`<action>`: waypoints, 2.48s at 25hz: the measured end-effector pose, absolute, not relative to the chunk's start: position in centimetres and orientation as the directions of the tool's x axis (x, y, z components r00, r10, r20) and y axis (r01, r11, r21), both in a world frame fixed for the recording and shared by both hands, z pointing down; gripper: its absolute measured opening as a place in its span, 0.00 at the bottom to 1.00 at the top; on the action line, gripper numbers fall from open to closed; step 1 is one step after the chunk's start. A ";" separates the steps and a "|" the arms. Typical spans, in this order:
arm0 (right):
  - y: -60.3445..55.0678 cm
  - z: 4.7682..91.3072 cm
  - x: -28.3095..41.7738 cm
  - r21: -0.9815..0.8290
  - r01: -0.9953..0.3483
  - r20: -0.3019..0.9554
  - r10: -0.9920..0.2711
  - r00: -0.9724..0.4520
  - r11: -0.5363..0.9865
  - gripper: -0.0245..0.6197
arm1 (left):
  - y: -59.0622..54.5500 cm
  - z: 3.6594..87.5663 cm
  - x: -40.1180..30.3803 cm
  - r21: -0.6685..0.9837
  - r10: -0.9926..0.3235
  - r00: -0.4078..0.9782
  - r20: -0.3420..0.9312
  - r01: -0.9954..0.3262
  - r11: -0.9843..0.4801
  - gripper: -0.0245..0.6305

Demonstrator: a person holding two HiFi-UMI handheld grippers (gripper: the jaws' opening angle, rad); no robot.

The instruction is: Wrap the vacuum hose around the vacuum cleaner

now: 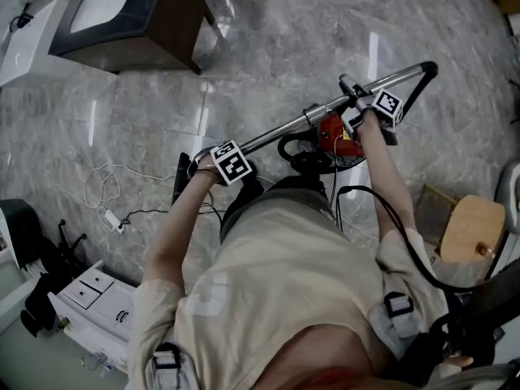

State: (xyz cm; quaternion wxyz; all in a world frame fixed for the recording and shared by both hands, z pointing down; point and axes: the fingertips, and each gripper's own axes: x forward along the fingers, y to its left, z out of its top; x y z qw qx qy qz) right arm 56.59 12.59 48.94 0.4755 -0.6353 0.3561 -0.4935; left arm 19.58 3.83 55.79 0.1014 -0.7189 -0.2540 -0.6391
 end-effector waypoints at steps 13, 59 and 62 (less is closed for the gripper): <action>11.2 51.7 45.4 -0.857 -0.054 0.474 -0.825 0.309 -0.512 0.51 | -3.8 58.8 12.6 0.212 0.272 -0.007 0.962 0.645 -0.734 0.07; 27.6 63.9 21.9 -0.706 0.429 0.692 -0.677 0.249 -0.564 0.55 | -25.9 67.0 16.1 0.446 0.334 -0.420 0.844 0.202 -0.872 0.07; 22.3 61.5 20.0 -0.718 0.410 0.686 -0.673 0.277 -0.563 0.55 | -29.7 69.1 16.8 0.444 0.308 -0.443 0.842 0.245 -0.862 0.07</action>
